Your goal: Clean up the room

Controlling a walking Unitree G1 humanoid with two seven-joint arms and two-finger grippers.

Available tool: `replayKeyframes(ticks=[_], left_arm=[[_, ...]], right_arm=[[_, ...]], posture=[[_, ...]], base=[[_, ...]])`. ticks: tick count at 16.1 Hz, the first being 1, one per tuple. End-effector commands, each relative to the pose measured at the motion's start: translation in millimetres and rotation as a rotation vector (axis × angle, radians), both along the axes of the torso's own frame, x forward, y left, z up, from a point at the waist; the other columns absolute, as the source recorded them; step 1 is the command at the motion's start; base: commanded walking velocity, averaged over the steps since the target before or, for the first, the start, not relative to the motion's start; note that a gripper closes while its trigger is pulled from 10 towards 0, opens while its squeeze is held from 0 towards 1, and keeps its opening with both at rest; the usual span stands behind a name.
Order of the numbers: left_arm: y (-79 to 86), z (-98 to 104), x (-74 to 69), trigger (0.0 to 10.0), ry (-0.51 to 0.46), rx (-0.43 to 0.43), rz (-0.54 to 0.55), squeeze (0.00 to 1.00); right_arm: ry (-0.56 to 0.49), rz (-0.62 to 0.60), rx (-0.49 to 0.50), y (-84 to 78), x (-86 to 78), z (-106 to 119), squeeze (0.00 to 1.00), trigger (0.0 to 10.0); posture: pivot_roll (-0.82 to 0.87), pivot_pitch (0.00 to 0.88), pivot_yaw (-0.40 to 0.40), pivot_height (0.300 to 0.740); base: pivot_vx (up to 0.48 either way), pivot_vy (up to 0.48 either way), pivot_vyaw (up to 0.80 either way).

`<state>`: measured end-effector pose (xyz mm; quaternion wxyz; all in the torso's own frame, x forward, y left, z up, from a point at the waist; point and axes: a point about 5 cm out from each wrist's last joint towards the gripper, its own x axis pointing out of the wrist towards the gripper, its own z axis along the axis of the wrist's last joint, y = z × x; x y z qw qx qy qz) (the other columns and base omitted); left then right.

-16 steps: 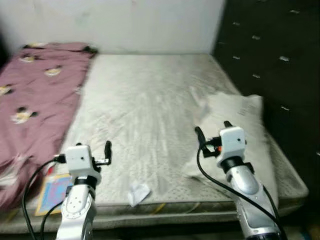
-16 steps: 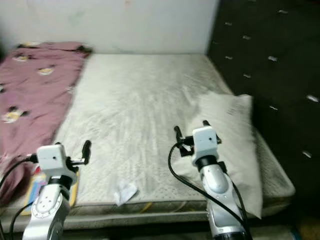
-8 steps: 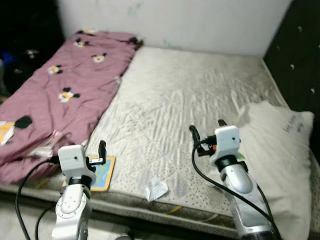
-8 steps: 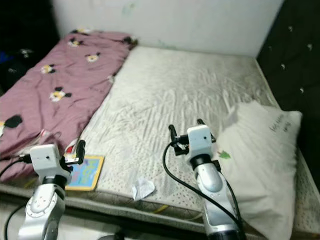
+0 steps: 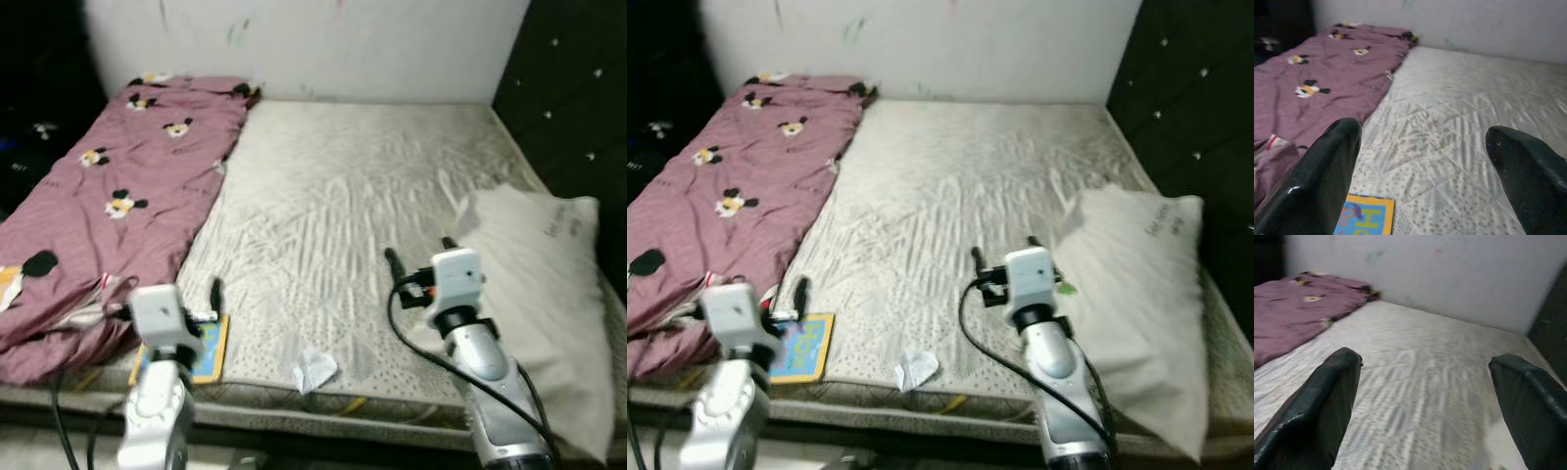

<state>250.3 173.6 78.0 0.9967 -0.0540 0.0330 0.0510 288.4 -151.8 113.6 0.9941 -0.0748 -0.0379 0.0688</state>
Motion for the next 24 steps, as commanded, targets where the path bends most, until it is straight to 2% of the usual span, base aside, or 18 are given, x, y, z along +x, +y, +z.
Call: replayKeyframes(ticks=[1, 3, 11, 14, 19, 24], left_arm=[[6.2, 2.9, 2.3, 10.0, -0.006, 0.012, 0.010, 0.00], [6.0, 2.4, 1.8, 10.0, 0.000, 0.009, 0.013, 0.00], [3.1, 5.5, 1.4, 10.0, -0.030, -0.002, -0.012, 0.00], [2.9, 4.2, 1.2, 10.0, -0.015, -0.018, -0.006, 0.00], [3.1, 3.4, 0.9, 10.0, -0.015, -0.014, -0.002, 0.00], [0.8, 6.2, 1.7, 10.0, -0.037, -0.010, -0.017, 0.00]], right_arm=[[-0.015, 0.019, 0.019, 5.3, 1.2, 3.6, 0.00, 10.0], [-0.013, 0.028, 0.033, 7.5, 0.3, 3.3, 0.00, 10.0], [-0.003, 0.040, 0.038, 8.4, 1.9, 2.1, 0.00, 10.0], [0.002, 0.042, 0.040, 8.8, 2.4, 1.5, 0.00, 10.0], [-0.007, 0.045, 0.033, 8.9, 1.0, 1.8, 0.00, 10.0], [-0.004, 0.040, 0.033, 8.2, 1.4, 1.4, 0.00, 10.0]], posture=[[0.01, 0.070, -0.024, 0.740], [0.01, 0.071, -0.025, 0.740], [0.02, 0.067, -0.031, 0.740], [0.02, 0.067, -0.031, 0.740], [0.01, 0.070, -0.031, 0.740], [0.01, 0.071, -0.030, 0.740]], base=[[0.000, 0.277, 0.00], [0.000, 0.414, 0.00], [0.000, 0.000, 0.00], [0.000, 0.370, -0.43], [0.000, 0.480, 0.00], [0.000, 0.000, 0.00]])
